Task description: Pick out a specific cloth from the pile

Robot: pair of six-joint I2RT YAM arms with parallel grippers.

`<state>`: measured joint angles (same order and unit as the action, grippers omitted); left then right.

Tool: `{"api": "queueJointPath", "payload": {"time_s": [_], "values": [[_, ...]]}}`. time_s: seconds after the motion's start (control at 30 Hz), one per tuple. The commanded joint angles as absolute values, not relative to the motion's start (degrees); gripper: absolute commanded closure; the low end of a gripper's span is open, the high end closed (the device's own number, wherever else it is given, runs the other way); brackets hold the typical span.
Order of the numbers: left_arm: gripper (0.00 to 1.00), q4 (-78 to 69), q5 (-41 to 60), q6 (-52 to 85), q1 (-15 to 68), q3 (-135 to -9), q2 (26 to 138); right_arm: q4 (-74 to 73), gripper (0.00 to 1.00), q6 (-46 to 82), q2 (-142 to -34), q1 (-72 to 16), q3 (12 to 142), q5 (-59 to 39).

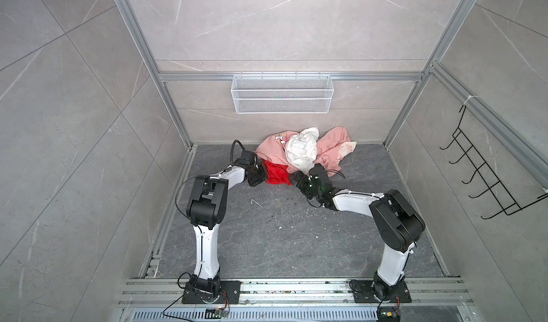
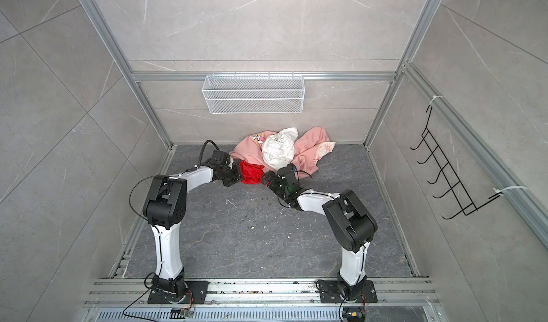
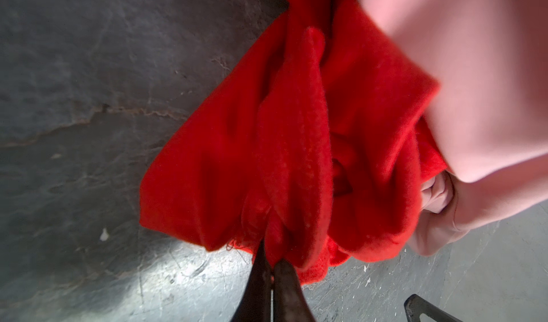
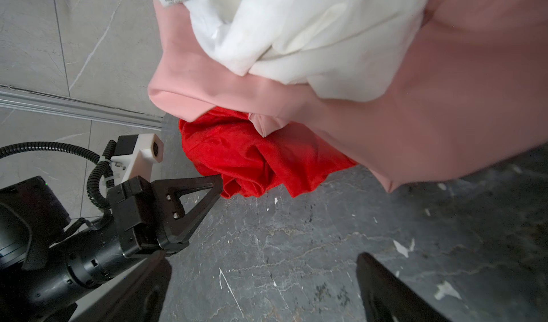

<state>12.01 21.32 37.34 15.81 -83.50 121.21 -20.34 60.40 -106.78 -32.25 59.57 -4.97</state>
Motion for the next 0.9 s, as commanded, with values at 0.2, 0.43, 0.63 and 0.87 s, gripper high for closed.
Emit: {"api": "queueJointPath", "payload": {"time_s": [0.2, 0.43, 0.63, 0.87], "values": [[1.00, 13.28, 22.24, 37.62, 15.56, -87.09, 114.16, -19.42, 0.00, 59.24, -104.07, -32.64, 59.14, -3.87], [1.00, 13.96, 22.33, 37.80, 15.51, -88.07, 111.46, -19.42, 0.00, 58.89, -102.89, -32.85, 58.54, -3.34], [1.00, 14.24, 21.97, 37.85, 15.39, -88.33, 109.66, -19.42, 0.00, 58.80, -102.35, -33.00, 58.35, -3.25], [1.00, 14.44, 21.97, 37.75, 15.19, -88.34, 107.61, -19.42, 0.00, 58.54, -101.89, -33.27, 58.12, -3.07]]}}
